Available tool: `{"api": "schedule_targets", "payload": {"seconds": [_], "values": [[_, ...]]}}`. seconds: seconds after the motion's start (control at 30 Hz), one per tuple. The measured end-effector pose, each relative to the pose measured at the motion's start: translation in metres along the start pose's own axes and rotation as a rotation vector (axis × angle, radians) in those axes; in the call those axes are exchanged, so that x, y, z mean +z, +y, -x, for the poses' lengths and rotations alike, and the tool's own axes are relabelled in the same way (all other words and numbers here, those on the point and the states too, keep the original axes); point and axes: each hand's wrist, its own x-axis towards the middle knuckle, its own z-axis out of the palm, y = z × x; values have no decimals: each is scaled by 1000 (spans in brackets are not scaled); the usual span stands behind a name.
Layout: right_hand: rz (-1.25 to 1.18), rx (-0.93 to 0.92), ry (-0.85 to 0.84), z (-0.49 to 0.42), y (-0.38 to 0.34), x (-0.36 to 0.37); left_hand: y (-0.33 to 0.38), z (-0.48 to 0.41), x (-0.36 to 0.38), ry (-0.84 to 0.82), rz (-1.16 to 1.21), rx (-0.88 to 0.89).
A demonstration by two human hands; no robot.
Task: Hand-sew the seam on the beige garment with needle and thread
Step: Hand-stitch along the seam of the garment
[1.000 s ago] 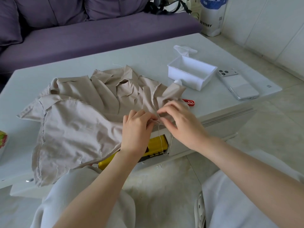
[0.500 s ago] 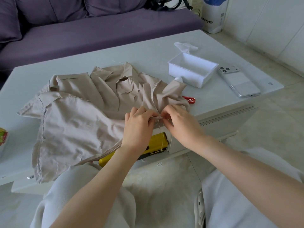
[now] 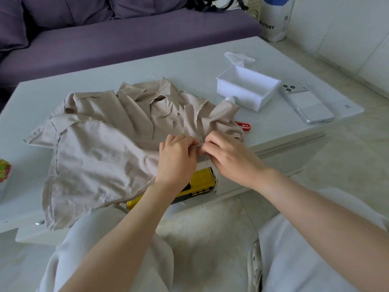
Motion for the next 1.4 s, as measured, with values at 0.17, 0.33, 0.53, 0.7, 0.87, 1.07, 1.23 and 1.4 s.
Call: {"api": "schedule_targets", "payload": {"seconds": [0.17,0.33,0.53,0.7,0.87,1.07,1.23,1.4], "values": [[16,-25,-18,0,3,0,3,-1,-5,-40,93,-56],[-68,-72,18,-1,1,0,2,-1,-6,-49,134,-67],[-159,-153,-95,7,-7,-1,0,-2,-5,12,95,-45],[-247,-103,-297,29,-12,14,-4,-2,-4,44,98,-26],[-311,100,-541,48,-12,18,-6,0,-7,59,102,-17],[-254,187,-936,71,-20,21,-7,2,-11,62,106,-7],[-209,181,-930,81,-22,24,-8,2,-13,53,106,-13],[-556,522,-288,51,-20,5,-8,3,-12,58,104,-6]]}}
